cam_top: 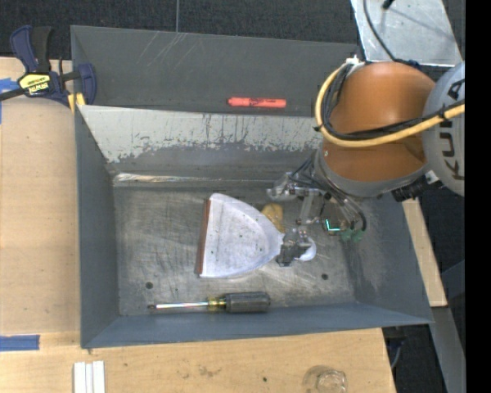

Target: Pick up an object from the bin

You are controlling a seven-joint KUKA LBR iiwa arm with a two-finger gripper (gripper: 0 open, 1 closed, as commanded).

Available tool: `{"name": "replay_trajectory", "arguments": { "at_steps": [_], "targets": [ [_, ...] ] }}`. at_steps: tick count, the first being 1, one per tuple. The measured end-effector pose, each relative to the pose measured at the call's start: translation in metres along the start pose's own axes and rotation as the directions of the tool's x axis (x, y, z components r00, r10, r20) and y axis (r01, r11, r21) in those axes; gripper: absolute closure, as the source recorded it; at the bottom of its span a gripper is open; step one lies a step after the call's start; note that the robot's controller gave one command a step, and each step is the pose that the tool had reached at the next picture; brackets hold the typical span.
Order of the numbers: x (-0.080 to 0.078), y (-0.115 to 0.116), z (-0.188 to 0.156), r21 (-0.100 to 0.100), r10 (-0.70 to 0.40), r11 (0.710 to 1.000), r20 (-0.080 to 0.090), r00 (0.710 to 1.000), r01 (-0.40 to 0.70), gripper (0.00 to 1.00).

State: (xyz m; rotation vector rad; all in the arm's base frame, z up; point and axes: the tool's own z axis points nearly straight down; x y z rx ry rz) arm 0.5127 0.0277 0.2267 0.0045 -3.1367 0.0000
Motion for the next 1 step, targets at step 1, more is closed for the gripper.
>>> {"name": "replay_trajectory", "arguments": {
  "at_steps": [1],
  "targets": [
    [-0.0016,0.0000,-0.0039,0.000,0.001,1.000,0.008,1.000,-0.001,0.00]
  ]
}}
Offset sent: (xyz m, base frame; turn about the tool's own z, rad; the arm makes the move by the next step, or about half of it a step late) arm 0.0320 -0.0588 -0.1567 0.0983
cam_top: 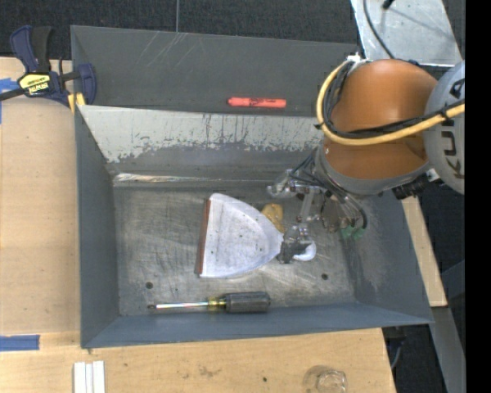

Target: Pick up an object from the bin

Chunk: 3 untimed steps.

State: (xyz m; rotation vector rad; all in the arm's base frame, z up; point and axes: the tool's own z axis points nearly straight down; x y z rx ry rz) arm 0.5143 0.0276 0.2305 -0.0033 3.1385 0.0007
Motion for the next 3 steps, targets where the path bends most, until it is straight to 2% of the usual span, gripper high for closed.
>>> {"name": "replay_trajectory", "arguments": {
  "at_steps": [1,2,3],
  "targets": [
    [-0.015,-0.025,0.068,0.000,0.044,0.999,0.006,0.999,-0.044,0.00],
    [-0.017,-0.044,0.088,0.001,0.166,0.986,-0.004,0.986,-0.166,0.00],
    [-0.025,-0.043,0.119,0.001,0.121,0.993,0.001,0.993,-0.121,0.00]
  ]
}}
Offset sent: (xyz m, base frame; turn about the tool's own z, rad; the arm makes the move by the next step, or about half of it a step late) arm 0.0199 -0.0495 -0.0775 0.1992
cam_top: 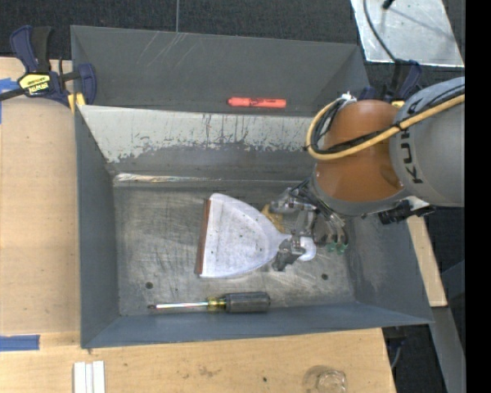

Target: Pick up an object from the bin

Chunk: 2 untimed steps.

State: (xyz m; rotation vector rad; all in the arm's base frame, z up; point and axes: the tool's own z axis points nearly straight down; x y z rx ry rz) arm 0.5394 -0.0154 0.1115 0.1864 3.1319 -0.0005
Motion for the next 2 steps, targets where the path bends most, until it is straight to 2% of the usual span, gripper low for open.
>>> {"name": "replay_trajectory", "arguments": {
  "at_steps": [1,2],
  "targets": [
    [-0.0024,0.0053,0.0276,-0.012,0.142,0.990,0.018,0.990,-0.142,0.00],
    [-0.0100,0.0045,0.0189,-0.016,0.152,0.988,0.049,0.987,-0.151,1.00]
  ]
}}
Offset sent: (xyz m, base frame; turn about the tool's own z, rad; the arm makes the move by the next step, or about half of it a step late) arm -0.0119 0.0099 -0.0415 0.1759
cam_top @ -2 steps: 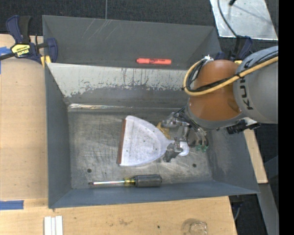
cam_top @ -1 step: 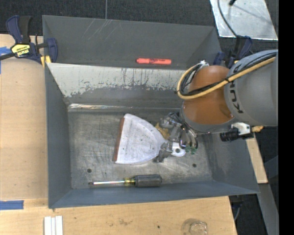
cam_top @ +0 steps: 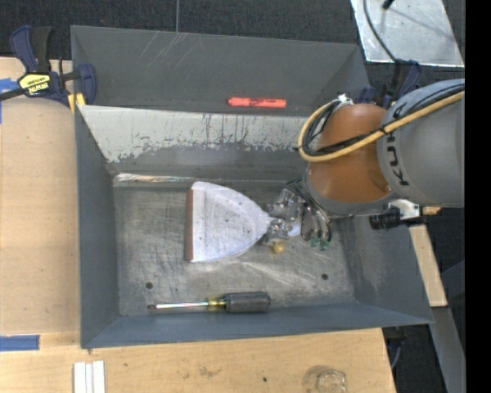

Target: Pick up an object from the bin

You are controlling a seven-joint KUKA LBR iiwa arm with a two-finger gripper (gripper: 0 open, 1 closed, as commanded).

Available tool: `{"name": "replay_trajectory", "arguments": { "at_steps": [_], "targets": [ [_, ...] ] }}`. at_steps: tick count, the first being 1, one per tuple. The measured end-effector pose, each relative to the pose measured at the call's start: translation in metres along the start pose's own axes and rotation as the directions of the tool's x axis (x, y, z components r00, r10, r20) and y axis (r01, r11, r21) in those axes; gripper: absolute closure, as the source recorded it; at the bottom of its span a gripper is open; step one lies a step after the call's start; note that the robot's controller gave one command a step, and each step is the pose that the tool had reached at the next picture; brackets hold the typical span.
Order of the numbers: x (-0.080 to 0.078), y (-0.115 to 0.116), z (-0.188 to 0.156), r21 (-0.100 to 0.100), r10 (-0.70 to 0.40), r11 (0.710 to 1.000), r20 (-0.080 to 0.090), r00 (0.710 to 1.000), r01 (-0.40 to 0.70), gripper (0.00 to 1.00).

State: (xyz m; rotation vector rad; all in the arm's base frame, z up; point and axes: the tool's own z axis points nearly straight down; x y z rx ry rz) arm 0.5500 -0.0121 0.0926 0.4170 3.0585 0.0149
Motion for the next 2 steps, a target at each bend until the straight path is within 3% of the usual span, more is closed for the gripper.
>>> {"name": "replay_trajectory", "arguments": {
  "at_steps": [2],
  "targets": [
    [0.0001,0.0000,-0.0042,0.002,-0.001,1.000,-0.009,1.000,0.001,1.00]
  ]
}}
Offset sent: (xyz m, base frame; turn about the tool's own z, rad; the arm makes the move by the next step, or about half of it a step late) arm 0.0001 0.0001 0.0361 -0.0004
